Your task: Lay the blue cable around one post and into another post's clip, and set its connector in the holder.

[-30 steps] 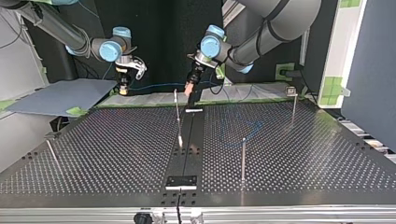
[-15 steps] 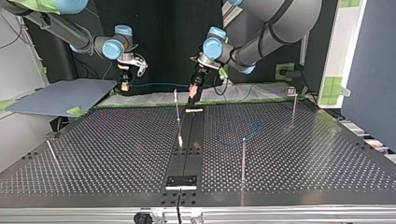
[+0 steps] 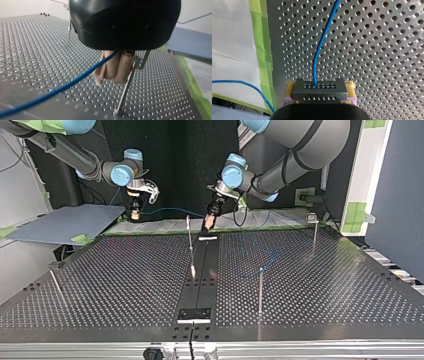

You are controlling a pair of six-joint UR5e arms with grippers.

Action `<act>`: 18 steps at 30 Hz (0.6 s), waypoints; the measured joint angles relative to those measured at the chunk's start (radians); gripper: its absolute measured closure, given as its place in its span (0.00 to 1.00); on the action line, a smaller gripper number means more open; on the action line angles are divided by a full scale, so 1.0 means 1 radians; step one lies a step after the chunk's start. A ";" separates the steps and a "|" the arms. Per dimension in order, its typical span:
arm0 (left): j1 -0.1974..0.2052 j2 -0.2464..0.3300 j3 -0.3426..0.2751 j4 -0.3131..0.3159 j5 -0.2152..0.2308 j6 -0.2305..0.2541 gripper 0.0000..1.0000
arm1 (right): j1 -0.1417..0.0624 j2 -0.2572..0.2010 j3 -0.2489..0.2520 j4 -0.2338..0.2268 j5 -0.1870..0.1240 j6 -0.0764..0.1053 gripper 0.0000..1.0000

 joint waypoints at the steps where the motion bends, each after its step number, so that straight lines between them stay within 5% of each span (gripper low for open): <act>1: -0.001 0.000 0.000 -0.001 0.005 -0.001 0.99 | 0.001 0.000 -0.001 0.000 0.000 -0.002 1.00; 18: 0.018 -0.069 0.060 -0.047 0.017 -0.011 0.99 | 0.008 0.000 -0.017 0.015 0.000 -0.004 1.00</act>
